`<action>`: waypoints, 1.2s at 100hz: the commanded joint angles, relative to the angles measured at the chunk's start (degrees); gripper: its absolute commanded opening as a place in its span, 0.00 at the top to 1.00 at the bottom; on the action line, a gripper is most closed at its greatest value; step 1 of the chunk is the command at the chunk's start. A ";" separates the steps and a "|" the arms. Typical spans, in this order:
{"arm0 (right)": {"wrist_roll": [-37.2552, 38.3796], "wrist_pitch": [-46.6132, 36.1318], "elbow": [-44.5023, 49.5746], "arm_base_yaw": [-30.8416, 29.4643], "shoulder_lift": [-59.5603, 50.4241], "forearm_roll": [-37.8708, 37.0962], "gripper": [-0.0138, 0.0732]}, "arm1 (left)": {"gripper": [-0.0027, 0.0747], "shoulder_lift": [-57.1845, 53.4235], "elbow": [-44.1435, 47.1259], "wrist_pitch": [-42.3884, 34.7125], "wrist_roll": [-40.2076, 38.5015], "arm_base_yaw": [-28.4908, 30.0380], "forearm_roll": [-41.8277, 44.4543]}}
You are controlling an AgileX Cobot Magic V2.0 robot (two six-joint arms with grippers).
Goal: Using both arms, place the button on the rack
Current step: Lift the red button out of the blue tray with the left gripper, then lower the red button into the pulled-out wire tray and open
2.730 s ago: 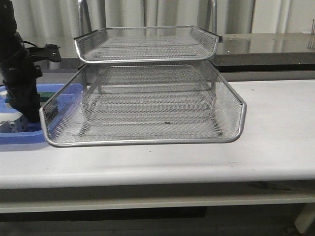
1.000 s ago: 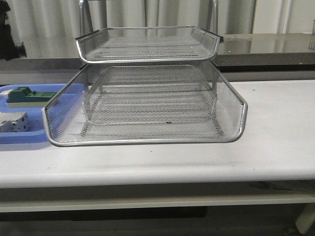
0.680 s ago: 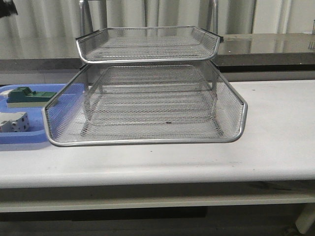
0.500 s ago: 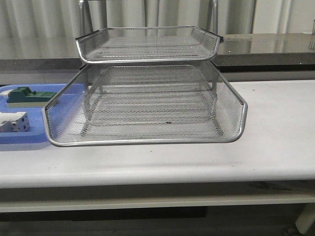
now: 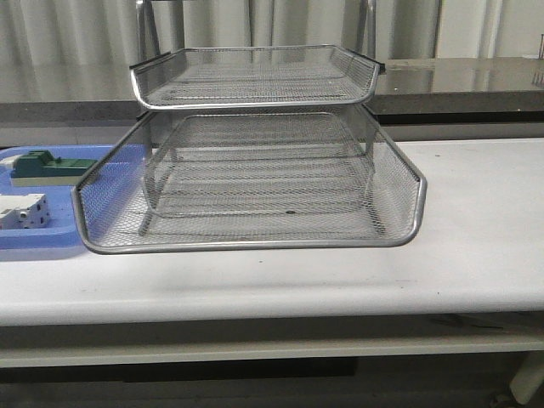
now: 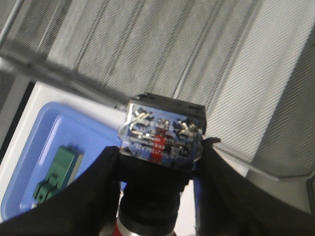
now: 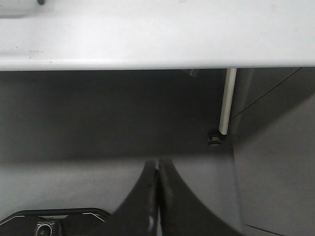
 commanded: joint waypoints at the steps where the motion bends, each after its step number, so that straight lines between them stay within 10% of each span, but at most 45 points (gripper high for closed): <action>1: -0.10 -2.56 -1.91 -0.14 0.29 -1.28 0.92 | 0.91 -1.42 -1.19 -0.10 -0.53 -4.28 -1.94; 36: -0.10 -2.56 -1.91 -0.14 0.29 -1.28 0.92 | 0.91 8.90 -1.06 -1.08 -0.53 -15.35 -1.84; 93: -0.10 -2.51 -1.91 -0.14 0.29 -1.28 0.92 | 0.90 19.56 -1.06 -8.44 -0.53 -16.98 -0.45; 120: -0.10 -2.46 -1.91 -0.14 0.29 -1.28 0.92 | 0.57 20.84 -1.06 -7.82 -0.53 -16.98 -0.24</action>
